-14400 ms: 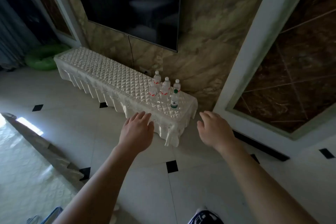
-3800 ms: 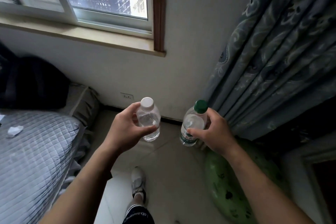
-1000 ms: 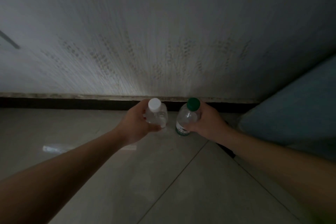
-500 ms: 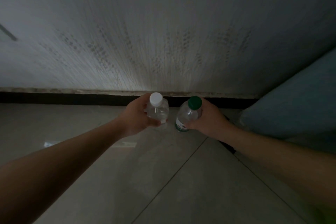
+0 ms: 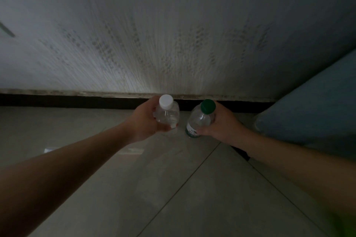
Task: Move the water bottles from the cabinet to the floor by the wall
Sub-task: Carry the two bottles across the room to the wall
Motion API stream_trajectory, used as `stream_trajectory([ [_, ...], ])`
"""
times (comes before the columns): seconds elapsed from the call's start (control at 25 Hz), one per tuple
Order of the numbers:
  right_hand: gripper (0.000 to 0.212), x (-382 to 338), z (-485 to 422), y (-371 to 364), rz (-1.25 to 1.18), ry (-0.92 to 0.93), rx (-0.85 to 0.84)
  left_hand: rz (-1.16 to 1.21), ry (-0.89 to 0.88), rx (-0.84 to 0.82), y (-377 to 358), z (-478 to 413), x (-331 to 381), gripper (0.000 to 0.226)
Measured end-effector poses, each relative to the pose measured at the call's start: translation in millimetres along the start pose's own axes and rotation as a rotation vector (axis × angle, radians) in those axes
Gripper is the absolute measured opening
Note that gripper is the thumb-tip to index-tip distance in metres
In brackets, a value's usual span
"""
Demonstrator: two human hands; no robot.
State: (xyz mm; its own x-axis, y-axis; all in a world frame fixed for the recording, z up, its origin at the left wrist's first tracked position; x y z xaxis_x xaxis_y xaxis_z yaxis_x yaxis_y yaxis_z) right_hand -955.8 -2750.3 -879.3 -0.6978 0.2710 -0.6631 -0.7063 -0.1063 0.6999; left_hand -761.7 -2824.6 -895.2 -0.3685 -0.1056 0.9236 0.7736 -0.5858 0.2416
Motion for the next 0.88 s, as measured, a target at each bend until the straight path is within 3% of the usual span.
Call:
stream_trajectory([
  [0.28,0.068,3.9,2.8,-0.3,-0.051,-0.029,-0.003,0.052,0.025,0.008,1.3,2.4,0.5,0.080],
  [0.56,0.106,20.6,32.9,-5.3,-0.125,-0.198,0.040,0.070,0.070,0.024,14.1,25.4,12.1,0.090],
  [0.88,0.103,-33.2,65.4,60.5,-0.039,-0.240,0.013,0.115,0.091,0.143,19.7,63.8,93.2,0.096],
])
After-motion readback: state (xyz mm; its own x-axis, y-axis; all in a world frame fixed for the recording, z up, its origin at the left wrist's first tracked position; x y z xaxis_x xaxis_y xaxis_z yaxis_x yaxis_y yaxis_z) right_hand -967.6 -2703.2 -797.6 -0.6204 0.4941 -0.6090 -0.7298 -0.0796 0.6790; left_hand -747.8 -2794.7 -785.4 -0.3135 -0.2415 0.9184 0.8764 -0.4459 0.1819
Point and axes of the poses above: each hand's wrist, its own z-axis away from the middle knuckle, its own y-axis out of the back of the hand, x = y × z, the point moved 8 cm from there along -z, towards the middle knuckle, and after that the axes turned 12 degrees about z, right-handed, at the moved point
